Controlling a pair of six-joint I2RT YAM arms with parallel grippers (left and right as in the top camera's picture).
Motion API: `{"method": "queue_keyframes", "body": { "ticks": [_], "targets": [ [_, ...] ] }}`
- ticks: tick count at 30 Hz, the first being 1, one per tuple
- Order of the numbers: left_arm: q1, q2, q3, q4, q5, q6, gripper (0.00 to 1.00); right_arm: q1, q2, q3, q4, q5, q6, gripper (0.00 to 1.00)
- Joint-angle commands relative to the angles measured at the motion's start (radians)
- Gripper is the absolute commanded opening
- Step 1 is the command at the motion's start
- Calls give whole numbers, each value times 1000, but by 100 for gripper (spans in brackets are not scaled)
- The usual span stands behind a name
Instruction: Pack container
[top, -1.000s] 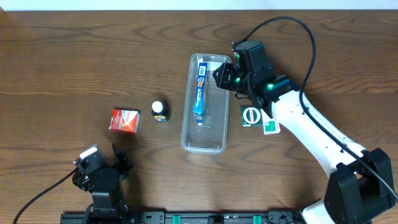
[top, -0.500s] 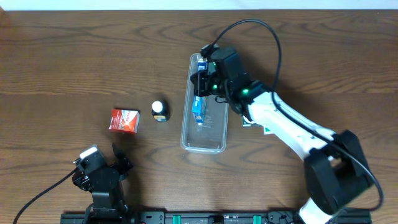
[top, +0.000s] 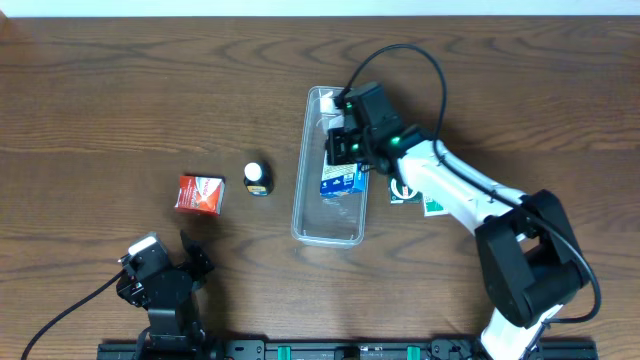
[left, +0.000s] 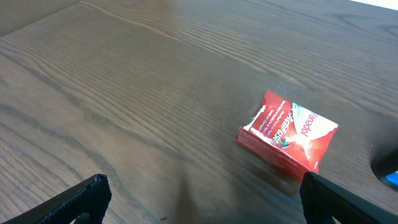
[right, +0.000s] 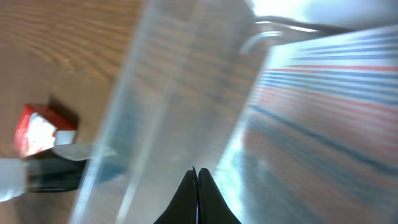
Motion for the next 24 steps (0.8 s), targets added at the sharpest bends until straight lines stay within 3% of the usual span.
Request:
{"method": "queue_keyframes", "body": {
  "ticks": [1,9,15,24],
  "targets": [
    [6,-3,-18,0,-6,13,98,-22,-54,13,-9,3,-64,1],
    [6,-3,-18,0,-6,13,98,-23,-130,13,-11,-43,-78,1],
    [6,-3,-18,0,-6,13,98,-18,-254,14,-128,59,-115,1],
    [6,-3,-18,0,-6,13,98,17,-274,22,-312,103,-409,1]
  ]
}}
